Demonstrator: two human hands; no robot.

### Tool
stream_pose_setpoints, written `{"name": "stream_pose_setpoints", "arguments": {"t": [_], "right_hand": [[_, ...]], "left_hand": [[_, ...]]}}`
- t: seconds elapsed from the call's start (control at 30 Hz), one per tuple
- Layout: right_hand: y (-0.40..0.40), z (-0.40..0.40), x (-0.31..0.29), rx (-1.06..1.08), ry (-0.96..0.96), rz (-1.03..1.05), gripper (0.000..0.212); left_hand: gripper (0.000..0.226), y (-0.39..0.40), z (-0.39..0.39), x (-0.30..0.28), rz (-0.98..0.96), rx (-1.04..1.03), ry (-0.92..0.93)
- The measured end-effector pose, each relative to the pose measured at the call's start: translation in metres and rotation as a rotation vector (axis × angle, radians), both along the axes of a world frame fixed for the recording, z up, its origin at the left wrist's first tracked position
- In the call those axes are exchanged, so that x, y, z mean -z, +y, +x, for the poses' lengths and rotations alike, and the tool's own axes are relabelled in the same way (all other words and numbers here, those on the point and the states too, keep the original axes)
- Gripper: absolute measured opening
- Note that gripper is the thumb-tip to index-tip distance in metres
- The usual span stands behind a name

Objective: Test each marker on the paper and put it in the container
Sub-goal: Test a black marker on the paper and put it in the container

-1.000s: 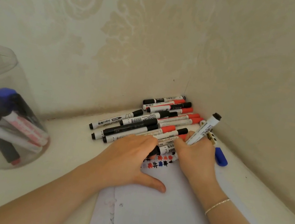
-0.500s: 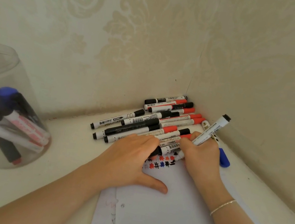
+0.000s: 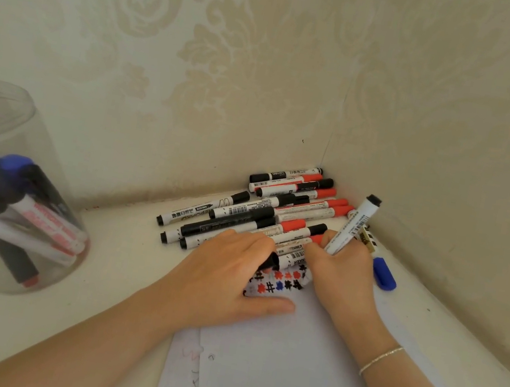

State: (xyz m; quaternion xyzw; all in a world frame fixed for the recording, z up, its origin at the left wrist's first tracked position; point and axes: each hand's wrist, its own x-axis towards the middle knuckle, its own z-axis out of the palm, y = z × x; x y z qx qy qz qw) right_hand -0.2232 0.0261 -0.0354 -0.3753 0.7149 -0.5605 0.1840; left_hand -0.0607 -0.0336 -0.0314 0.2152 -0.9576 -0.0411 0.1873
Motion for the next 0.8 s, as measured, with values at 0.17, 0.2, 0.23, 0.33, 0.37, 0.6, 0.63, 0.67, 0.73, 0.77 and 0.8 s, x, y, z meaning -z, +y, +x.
{"name": "stream_pose_setpoints", "arguments": {"t": [0.17,0.2,0.23,0.33,0.37,0.6,0.63,0.67,0.73,0.77,0.8], "right_hand": [[0.007,-0.004,-0.008,-0.039,-0.31,-0.201,0.027],[0.009,-0.004,-0.01,-0.09,-0.378,-0.26,0.024],[0.011,-0.005,-0.013,-0.151,-0.45,-0.312,0.02],[0.012,-0.002,-0.016,-0.365,-0.665,-0.396,0.017],[0.012,-0.001,-0.016,-0.421,-0.706,-0.401,0.017],[0.009,0.005,-0.013,-0.415,-0.679,-0.36,0.024],[0.009,0.005,-0.013,-0.411,-0.664,-0.356,0.023],[0.009,0.005,-0.013,-0.403,-0.642,-0.346,0.021],[0.009,0.004,-0.013,-0.373,-0.59,-0.312,0.022],[0.01,0.003,-0.013,-0.359,-0.569,-0.299,0.023],[0.01,0.002,-0.013,-0.351,-0.554,-0.292,0.023]], "left_hand": [[0.025,0.0,-0.001,0.003,0.042,-0.004,0.086],[0.026,0.0,-0.001,0.003,0.039,-0.009,0.091],[0.027,0.0,-0.002,0.004,0.036,-0.014,0.092],[0.026,-0.001,-0.002,0.006,0.017,-0.025,0.086],[0.024,-0.002,-0.003,0.006,0.009,-0.027,0.085],[0.021,-0.002,-0.004,0.006,-0.02,-0.018,0.109],[0.021,-0.003,-0.003,0.006,-0.024,-0.015,0.107],[0.02,-0.004,-0.003,0.007,-0.032,-0.01,0.101],[0.022,-0.005,-0.002,0.008,-0.045,0.0,0.087],[0.023,-0.006,-0.001,0.009,-0.043,0.005,0.083],[0.024,-0.006,0.0,0.009,-0.04,0.008,0.079]]}}
